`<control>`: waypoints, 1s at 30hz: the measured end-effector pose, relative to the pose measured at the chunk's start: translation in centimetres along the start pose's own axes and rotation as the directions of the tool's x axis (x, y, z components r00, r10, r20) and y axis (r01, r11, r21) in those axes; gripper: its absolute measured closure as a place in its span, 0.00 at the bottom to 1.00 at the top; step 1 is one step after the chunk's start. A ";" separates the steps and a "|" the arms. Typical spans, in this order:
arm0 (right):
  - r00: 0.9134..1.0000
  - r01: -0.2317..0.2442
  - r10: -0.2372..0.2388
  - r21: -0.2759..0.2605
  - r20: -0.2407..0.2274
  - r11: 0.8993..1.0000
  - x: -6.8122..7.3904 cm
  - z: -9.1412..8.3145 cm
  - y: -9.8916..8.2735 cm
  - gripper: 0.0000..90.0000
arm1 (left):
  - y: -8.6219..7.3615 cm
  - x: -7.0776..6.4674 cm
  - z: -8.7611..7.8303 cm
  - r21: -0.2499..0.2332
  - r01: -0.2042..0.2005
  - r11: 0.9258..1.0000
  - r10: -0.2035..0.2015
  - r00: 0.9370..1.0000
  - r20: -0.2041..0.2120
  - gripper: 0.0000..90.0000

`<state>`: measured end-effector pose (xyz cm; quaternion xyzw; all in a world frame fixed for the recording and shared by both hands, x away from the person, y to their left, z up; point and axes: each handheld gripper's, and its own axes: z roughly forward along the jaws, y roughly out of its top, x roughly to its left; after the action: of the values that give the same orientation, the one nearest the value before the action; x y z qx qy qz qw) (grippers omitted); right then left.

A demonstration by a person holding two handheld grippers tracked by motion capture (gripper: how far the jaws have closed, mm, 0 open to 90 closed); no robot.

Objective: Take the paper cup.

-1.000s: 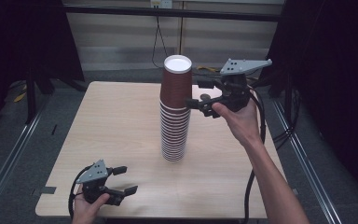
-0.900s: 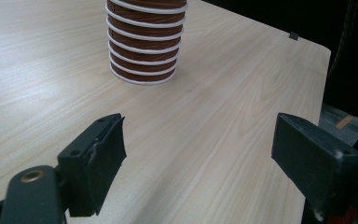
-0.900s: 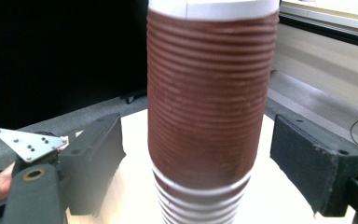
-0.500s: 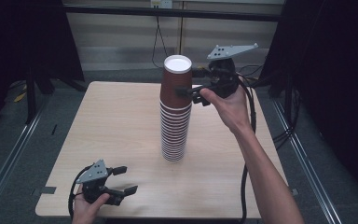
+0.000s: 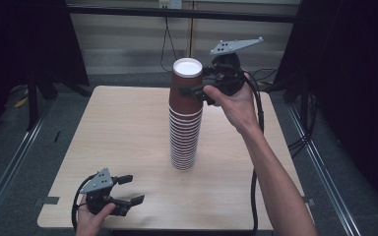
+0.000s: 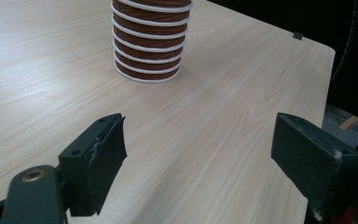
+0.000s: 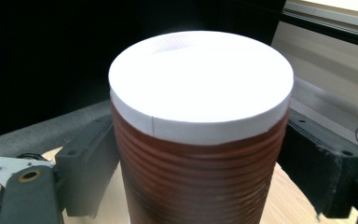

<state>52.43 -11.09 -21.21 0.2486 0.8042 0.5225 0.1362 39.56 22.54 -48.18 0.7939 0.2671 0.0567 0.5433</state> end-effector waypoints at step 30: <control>1.000 0.001 -0.001 -0.082 0.006 0.997 0.5 -0.6 0.9 0.22 | 0.1 0.0 0.1 -0.001 0.001 1.000 -0.001 1.000 0.005 0.20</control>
<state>51.99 -10.98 -20.15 0.2439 0.7818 0.5542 0.1487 39.57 22.45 -48.14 0.7936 0.2660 0.0549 0.5444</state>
